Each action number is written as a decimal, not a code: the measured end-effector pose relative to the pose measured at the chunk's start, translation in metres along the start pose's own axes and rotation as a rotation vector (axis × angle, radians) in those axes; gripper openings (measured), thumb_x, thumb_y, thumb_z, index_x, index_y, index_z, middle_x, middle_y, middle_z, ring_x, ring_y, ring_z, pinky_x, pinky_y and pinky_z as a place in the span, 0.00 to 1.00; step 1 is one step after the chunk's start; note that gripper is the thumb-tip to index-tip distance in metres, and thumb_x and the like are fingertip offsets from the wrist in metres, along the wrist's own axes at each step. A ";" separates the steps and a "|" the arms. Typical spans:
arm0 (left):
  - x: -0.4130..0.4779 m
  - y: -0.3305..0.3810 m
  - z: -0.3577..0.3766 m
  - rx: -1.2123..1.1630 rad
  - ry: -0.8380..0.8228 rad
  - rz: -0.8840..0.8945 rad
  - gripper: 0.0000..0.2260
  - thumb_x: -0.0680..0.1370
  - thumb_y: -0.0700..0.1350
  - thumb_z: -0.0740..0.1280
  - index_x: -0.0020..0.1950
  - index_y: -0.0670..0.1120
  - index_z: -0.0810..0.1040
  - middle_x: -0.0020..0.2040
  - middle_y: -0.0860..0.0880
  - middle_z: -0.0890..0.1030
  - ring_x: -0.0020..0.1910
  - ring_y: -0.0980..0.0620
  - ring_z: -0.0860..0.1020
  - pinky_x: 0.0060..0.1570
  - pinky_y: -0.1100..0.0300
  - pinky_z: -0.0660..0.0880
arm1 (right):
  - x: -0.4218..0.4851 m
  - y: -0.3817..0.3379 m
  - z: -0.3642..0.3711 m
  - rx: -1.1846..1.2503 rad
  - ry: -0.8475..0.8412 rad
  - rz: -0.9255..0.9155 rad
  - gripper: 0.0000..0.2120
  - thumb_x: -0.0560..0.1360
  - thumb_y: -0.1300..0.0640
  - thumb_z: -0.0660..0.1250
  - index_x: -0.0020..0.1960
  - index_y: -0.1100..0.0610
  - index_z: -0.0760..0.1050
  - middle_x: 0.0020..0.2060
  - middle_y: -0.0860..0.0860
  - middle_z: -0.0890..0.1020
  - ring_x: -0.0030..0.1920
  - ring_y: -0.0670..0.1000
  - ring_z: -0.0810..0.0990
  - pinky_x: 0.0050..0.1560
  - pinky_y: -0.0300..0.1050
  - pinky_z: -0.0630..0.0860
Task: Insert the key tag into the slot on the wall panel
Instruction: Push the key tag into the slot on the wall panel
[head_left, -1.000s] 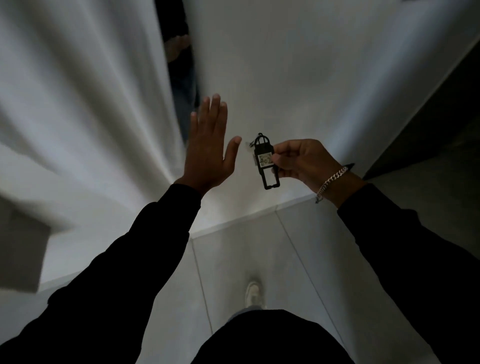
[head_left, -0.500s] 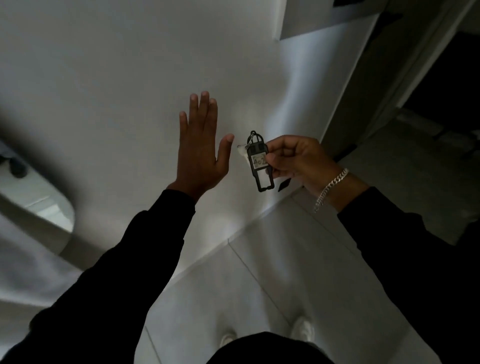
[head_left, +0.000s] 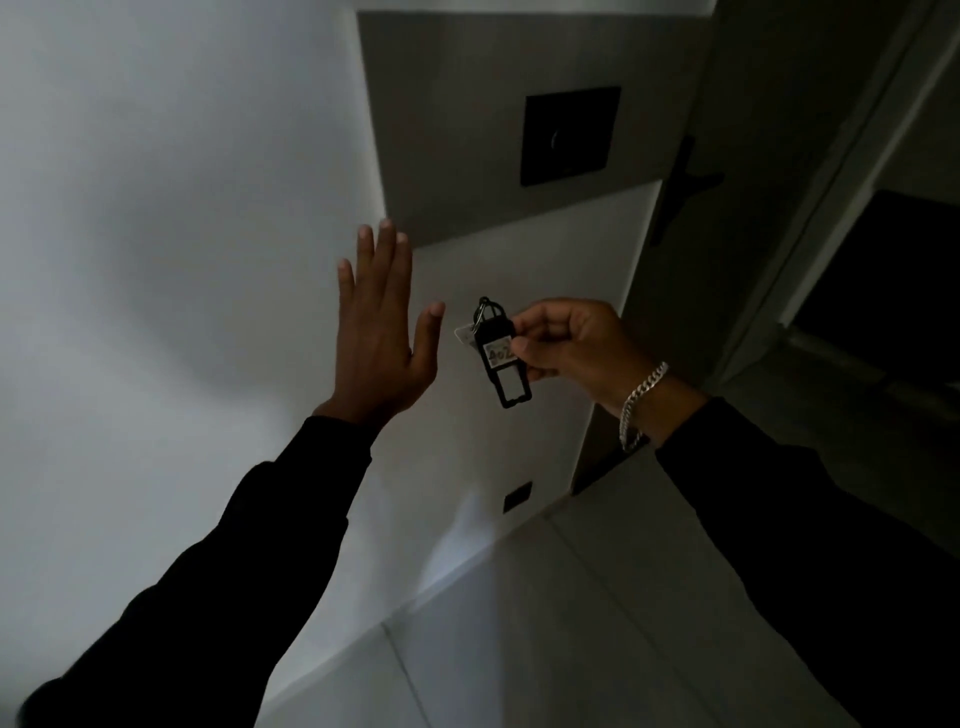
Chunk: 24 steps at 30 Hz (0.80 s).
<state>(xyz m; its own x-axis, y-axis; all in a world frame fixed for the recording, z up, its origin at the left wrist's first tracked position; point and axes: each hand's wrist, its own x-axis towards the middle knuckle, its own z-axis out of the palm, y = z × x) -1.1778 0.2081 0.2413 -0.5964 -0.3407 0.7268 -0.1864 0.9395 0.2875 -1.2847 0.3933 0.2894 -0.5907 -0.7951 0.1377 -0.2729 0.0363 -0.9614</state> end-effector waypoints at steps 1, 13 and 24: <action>0.009 0.005 0.008 0.003 0.011 0.002 0.30 0.83 0.54 0.52 0.80 0.38 0.53 0.82 0.38 0.53 0.82 0.39 0.47 0.80 0.39 0.45 | 0.009 0.000 -0.014 -0.018 -0.002 -0.013 0.10 0.73 0.70 0.66 0.54 0.70 0.76 0.43 0.59 0.82 0.38 0.50 0.80 0.33 0.33 0.79; 0.150 0.022 0.099 0.214 0.278 0.080 0.31 0.82 0.53 0.54 0.79 0.37 0.56 0.81 0.37 0.56 0.82 0.39 0.50 0.80 0.39 0.47 | 0.161 -0.018 -0.149 -0.066 0.096 -0.221 0.07 0.73 0.69 0.66 0.48 0.60 0.78 0.38 0.51 0.80 0.36 0.44 0.79 0.35 0.33 0.80; 0.216 0.025 0.126 0.565 0.490 0.057 0.27 0.82 0.50 0.52 0.79 0.40 0.58 0.80 0.39 0.60 0.81 0.42 0.54 0.80 0.50 0.41 | 0.267 -0.054 -0.213 0.044 0.133 -0.458 0.06 0.73 0.67 0.68 0.45 0.57 0.78 0.36 0.50 0.81 0.33 0.43 0.81 0.37 0.37 0.82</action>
<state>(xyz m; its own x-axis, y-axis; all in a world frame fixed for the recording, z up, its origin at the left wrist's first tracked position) -1.4096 0.1623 0.3268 -0.2252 -0.1439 0.9636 -0.6169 0.7866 -0.0267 -1.5896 0.3085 0.4293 -0.5099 -0.6390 0.5759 -0.4971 -0.3276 -0.8035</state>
